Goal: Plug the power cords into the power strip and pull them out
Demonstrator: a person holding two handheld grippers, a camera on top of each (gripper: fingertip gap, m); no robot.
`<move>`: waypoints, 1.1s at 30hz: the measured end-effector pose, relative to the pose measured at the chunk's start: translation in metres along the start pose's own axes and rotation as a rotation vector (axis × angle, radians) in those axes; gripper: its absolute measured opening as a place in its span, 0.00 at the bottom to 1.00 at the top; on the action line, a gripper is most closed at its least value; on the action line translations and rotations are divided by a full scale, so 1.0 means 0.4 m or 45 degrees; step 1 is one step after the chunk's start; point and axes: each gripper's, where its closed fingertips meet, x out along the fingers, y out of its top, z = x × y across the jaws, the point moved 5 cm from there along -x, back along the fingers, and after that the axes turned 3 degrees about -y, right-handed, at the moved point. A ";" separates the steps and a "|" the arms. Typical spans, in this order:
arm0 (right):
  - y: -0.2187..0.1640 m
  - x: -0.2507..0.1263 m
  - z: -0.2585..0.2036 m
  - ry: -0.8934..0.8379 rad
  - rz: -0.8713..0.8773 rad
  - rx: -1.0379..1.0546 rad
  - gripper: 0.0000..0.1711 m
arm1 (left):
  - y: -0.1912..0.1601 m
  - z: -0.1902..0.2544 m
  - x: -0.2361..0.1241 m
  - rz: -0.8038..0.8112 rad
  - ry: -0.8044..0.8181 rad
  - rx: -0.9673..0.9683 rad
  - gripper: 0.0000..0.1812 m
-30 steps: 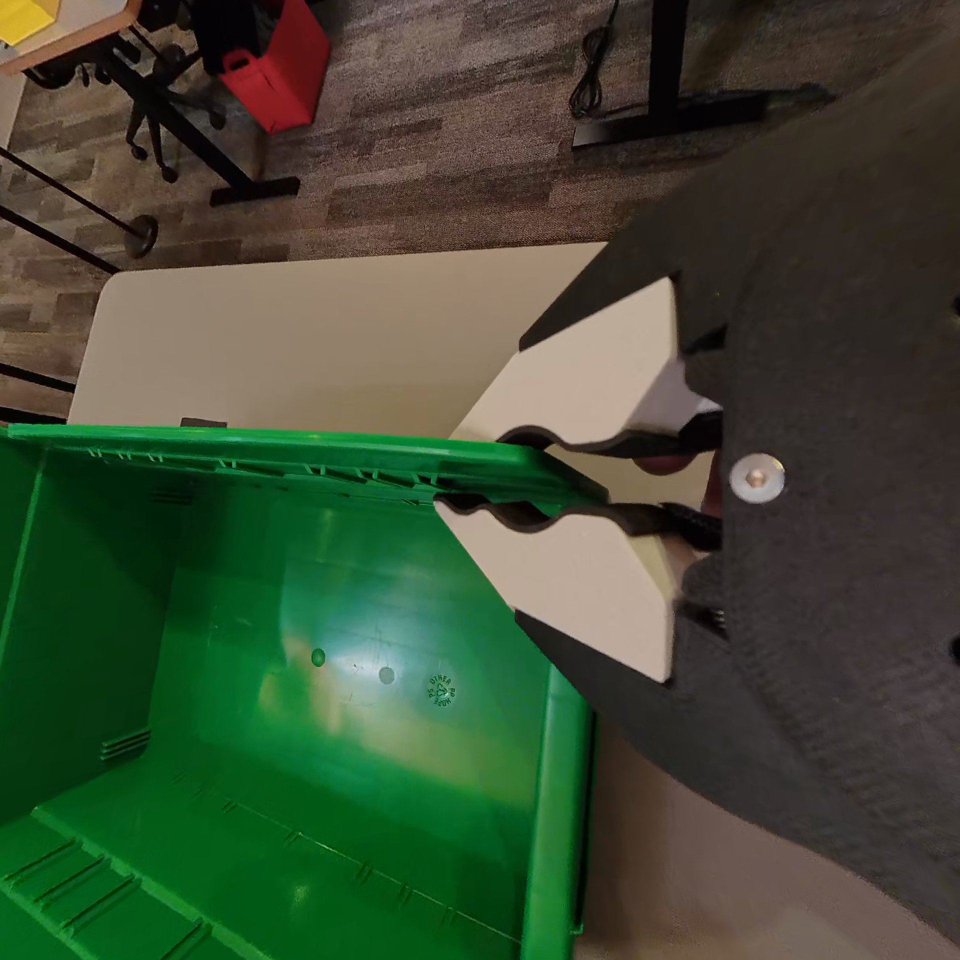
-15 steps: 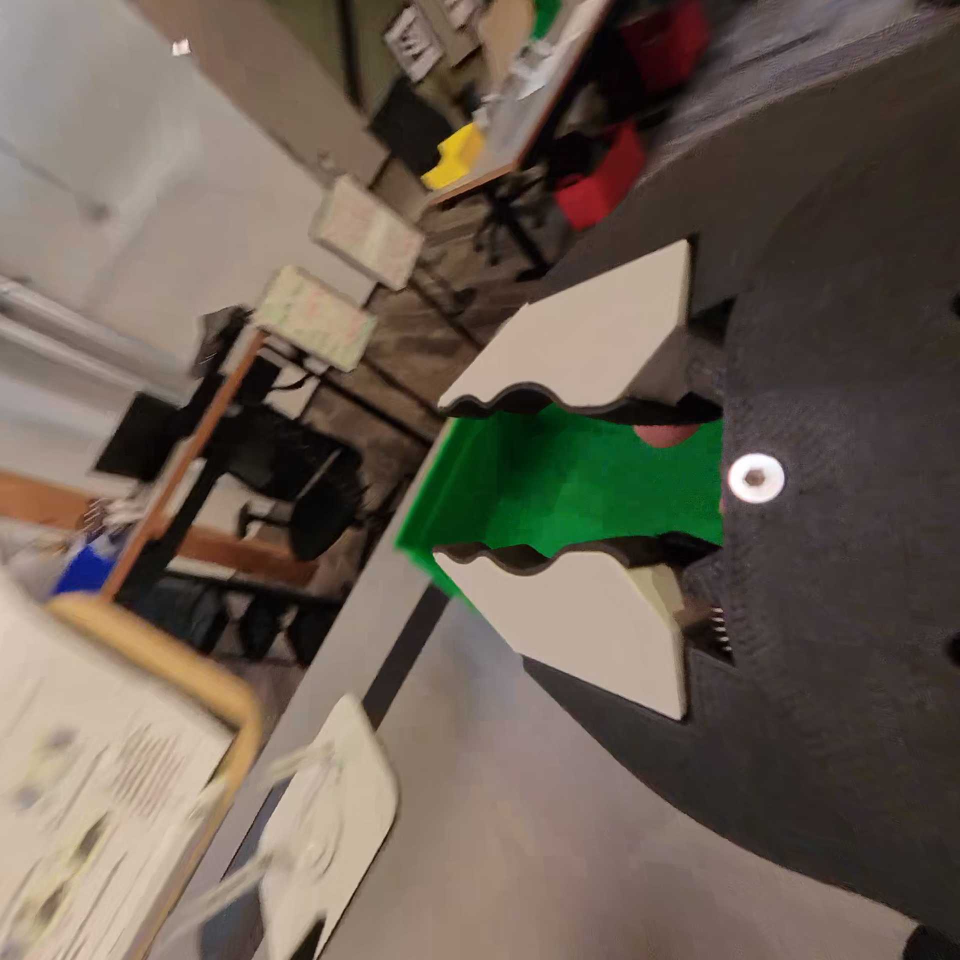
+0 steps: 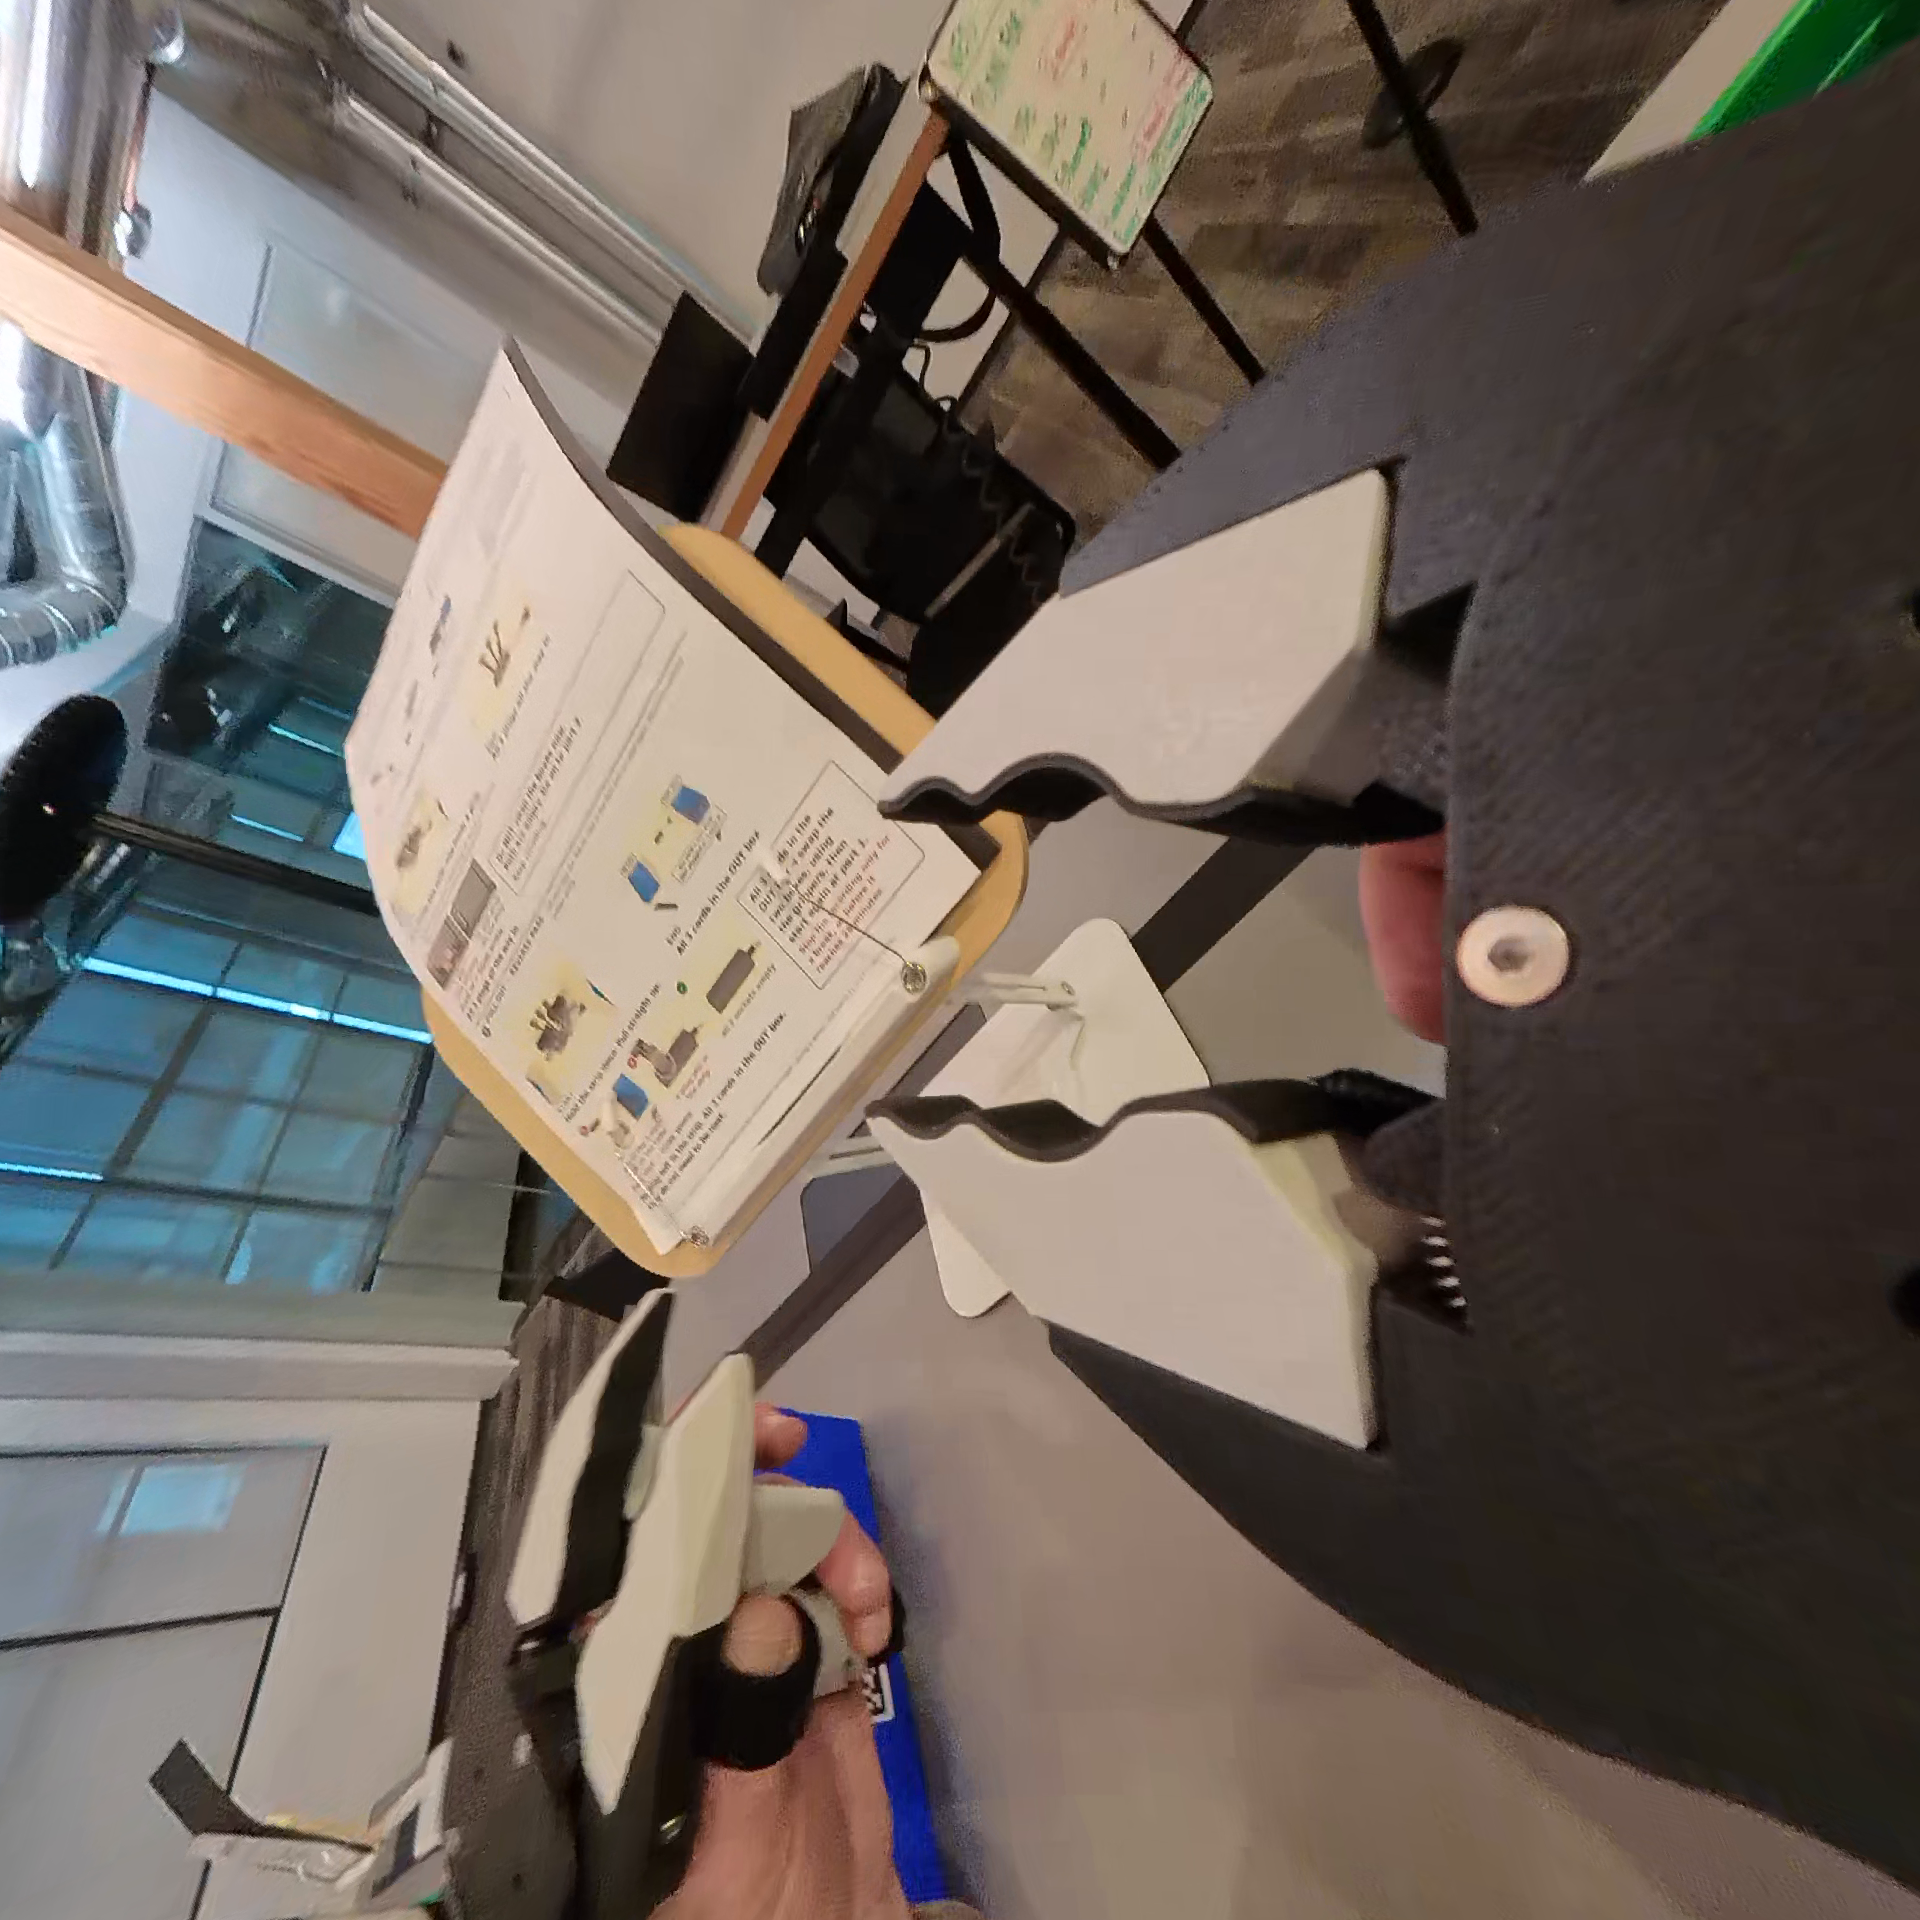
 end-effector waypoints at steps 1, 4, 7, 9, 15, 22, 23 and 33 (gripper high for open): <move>-0.014 0.014 -0.003 0.009 -0.013 0.003 0.30 | 0.001 -0.006 -0.005 0.006 0.000 0.005 0.20; -0.047 0.047 -0.014 0.044 -0.020 0.038 0.30 | -0.011 -0.021 -0.007 -0.014 0.011 0.003 0.20; -0.093 0.071 -0.020 0.092 -0.070 0.075 0.32 | -0.028 -0.023 0.002 -0.041 0.003 0.002 0.21; -0.088 0.075 -0.014 0.110 -0.049 0.113 0.32 | -0.036 -0.023 0.005 -0.063 0.005 0.026 0.21; -0.021 0.077 0.039 0.100 0.032 0.087 0.32 | -0.047 -0.033 0.006 -0.085 0.009 0.013 0.21; -0.110 0.102 0.032 0.163 0.065 0.176 0.33 | -0.084 -0.035 0.022 -0.129 0.023 0.002 0.22; -0.119 0.108 0.028 0.161 0.060 0.156 0.33 | -0.093 -0.035 0.027 -0.145 0.031 -0.003 0.24; -0.166 0.171 -0.028 0.263 0.079 0.369 0.35 | -0.205 -0.035 0.072 -0.296 0.103 -0.026 0.31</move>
